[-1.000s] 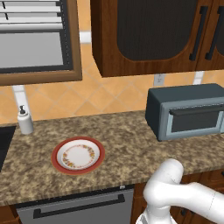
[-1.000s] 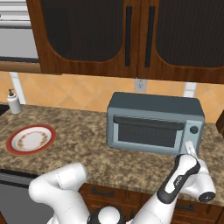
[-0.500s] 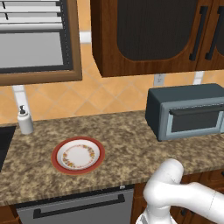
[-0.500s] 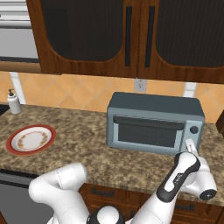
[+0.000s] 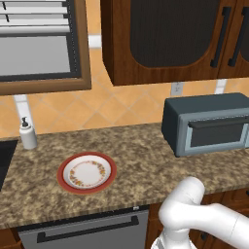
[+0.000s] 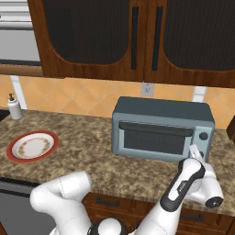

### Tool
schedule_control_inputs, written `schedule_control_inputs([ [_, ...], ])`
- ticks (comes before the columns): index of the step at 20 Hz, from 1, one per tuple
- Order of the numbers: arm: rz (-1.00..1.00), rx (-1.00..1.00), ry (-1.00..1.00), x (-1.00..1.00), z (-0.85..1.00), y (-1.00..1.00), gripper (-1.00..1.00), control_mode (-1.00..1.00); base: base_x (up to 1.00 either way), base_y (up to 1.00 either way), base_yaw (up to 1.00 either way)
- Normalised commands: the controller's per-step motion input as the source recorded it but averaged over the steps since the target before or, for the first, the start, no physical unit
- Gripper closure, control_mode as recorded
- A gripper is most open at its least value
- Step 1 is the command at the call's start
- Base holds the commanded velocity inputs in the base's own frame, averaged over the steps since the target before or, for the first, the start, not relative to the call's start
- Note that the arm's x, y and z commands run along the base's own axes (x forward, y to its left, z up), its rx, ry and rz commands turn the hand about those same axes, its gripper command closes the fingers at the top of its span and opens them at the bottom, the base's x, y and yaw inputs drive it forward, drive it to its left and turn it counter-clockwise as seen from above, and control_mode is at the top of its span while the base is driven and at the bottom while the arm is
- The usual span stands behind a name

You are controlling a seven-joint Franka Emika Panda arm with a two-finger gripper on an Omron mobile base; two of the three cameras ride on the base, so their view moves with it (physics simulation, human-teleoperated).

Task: Pick up the kebab skewer and baguette bread, and place them inside the toaster oven. Close the toaster oven door and start by setting the timer.

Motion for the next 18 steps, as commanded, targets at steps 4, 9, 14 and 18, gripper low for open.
schedule_control_inputs([
  [4, -0.02, -0.05, 0.0, 0.19, 0.0, -0.03, -1.0, -1.0, 0.0, 0.0, 0.0],
  [9, -0.04, -0.05, 0.0, 0.05, 0.0, -0.38, -1.0, -1.0, 0.0, 0.0, 0.0],
  [14, -0.04, -0.03, 0.01, 0.0, 0.0, -0.38, -1.0, -1.0, 0.0, 0.0, 0.0],
  [18, -0.05, -0.03, 0.04, 0.01, 0.05, -0.24, -1.0, -1.0, 0.0, 0.0, 0.0],
])
